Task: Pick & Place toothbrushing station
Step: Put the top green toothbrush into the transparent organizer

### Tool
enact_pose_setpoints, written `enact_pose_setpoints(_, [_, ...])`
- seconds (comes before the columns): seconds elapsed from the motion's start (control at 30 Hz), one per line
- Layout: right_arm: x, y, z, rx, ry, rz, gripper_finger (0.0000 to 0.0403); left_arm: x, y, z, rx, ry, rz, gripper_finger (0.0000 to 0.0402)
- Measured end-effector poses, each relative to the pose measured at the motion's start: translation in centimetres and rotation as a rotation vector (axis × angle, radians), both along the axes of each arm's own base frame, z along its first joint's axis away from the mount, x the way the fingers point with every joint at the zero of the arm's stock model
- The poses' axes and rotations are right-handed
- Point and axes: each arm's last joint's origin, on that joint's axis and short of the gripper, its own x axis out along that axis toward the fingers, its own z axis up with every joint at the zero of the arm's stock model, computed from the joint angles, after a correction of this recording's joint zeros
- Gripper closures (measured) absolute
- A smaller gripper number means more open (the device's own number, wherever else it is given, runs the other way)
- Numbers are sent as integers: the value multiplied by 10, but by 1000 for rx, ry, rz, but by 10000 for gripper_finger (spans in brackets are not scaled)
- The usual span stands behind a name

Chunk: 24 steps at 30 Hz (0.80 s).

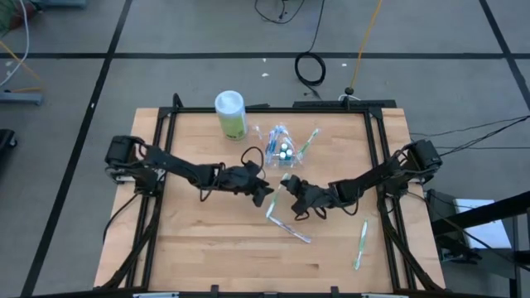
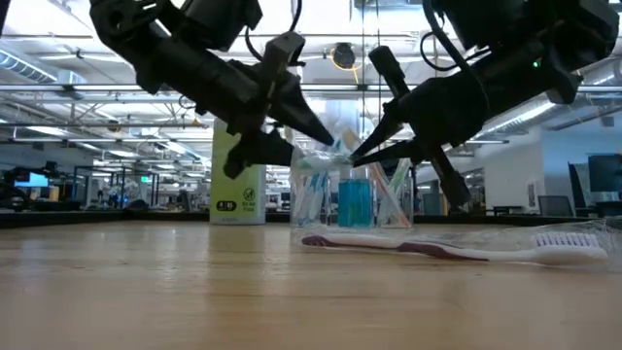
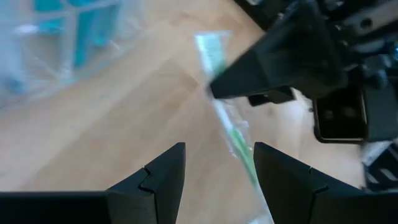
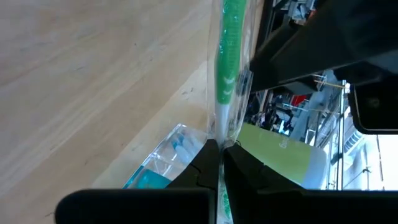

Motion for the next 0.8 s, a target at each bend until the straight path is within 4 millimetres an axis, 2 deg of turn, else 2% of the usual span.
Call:
enact_pose_setpoints(0.13, [0, -2, 0, -4, -1, -3, 400, 9, -3, -8, -22, -66, -42, 206])
enact_pose_setpoints(0.3, [2, -4, 2, -19, -12, -3, 400, 14, -2, -20, -39, -49, -74, 206])
enact_pose_setpoints(0.53, [4, -6, 5, -12, -43, -11, 392, 25, -7, -23, 15, -47, -168, 211])
enact_pose_setpoints(0.8, [4, -5, 5, -7, -49, -10, 372, 25, -3, -23, 26, -32, -164, 300])
